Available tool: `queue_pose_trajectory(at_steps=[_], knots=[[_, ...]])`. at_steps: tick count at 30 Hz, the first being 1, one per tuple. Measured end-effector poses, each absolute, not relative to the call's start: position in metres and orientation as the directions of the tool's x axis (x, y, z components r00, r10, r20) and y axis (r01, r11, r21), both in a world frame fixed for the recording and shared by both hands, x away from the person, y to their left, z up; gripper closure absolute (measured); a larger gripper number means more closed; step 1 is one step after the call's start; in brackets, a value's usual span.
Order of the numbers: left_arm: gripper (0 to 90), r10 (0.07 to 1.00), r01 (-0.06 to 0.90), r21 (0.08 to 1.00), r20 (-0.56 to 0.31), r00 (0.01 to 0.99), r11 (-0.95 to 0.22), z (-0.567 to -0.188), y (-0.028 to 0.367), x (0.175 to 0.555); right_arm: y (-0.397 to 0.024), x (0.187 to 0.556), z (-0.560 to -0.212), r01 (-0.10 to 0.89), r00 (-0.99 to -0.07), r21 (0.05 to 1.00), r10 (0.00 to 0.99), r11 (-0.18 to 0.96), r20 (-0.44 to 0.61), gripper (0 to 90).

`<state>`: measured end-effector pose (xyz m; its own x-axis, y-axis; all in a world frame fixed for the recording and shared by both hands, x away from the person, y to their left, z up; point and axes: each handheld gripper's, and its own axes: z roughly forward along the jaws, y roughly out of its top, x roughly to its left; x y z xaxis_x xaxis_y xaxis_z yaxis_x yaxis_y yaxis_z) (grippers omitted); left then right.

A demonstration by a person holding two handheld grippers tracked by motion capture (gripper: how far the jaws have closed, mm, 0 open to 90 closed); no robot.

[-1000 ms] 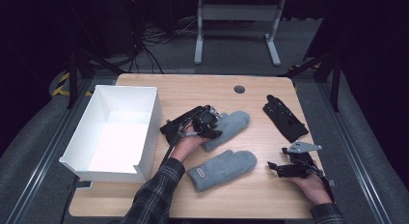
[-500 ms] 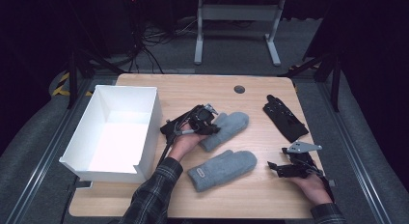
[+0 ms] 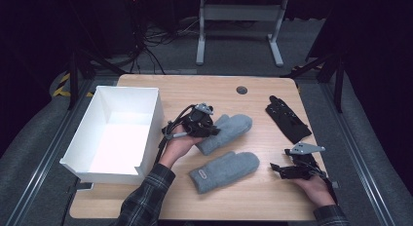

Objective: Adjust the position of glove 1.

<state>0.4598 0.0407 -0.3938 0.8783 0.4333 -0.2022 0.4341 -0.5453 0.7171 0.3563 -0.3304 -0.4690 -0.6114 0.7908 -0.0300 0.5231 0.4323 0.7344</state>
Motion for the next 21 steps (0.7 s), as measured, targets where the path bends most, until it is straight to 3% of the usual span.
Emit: queue_pose_trajectory(at_steps=[21], knots=[[86.1,0.295,0.376,0.738,-0.247,0.923,-0.561,-0.384,0.05,0.399,-0.33,0.356,-0.469,0.523,-0.611,0.734,0.791,0.433,-0.03,14.8]])
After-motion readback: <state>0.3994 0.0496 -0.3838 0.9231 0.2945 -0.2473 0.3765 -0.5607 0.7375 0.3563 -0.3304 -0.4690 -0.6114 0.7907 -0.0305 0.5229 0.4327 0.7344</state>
